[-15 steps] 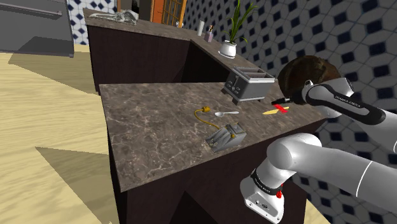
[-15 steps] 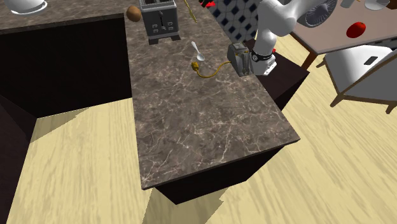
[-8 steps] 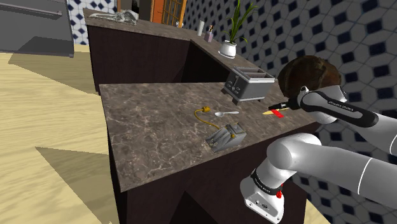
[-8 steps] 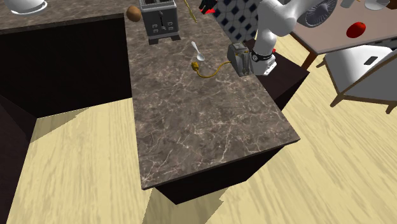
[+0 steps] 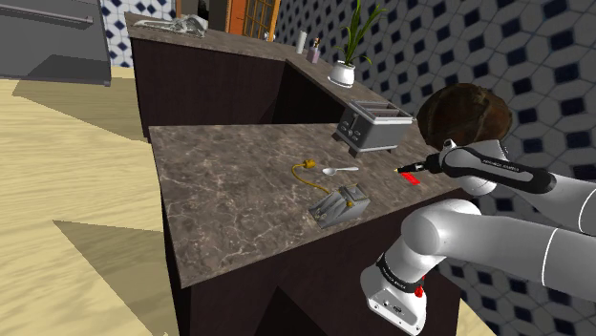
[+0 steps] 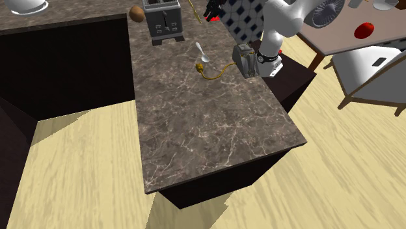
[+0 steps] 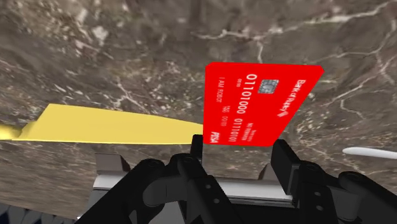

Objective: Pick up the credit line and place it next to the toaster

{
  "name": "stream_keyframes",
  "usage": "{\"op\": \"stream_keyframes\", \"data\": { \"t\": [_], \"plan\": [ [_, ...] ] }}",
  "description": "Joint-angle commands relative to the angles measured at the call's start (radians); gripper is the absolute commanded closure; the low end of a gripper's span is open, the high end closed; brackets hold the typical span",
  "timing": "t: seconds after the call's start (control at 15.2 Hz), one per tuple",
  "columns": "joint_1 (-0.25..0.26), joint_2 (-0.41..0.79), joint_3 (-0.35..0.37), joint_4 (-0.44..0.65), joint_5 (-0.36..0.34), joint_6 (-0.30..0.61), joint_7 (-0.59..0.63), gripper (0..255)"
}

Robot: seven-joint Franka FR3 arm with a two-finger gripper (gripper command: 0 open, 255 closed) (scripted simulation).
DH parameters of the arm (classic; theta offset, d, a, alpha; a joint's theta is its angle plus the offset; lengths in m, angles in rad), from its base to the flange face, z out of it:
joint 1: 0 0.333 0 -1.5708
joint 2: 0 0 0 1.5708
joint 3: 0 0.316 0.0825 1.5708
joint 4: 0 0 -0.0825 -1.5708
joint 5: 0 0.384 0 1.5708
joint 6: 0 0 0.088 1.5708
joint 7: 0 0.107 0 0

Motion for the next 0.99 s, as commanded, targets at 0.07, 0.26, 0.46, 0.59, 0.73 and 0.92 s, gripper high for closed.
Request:
{"op": "stream_keyframes", "data": {
  "t": [0.07, 0.26, 0.46, 0.59, 0.73, 0.92],
  "plan": [
    [0.02, 0.032, -0.05, -0.013, -0.019, 0.052, -0.013, 255],
    [0.048, 0.067, -0.106, -0.021, -0.037, 0.106, -0.028, 255],
    [0.058, 0.078, -0.125, -0.023, -0.042, 0.123, -0.033, 255],
    [0.058, 0.078, -0.125, -0.023, -0.042, 0.123, -0.033, 255],
    [0.058, 0.078, -0.125, -0.023, -0.042, 0.123, -0.033, 255],
    [0.058, 0.078, -0.125, -0.023, -0.042, 0.123, -0.033, 0]
  ]
}}
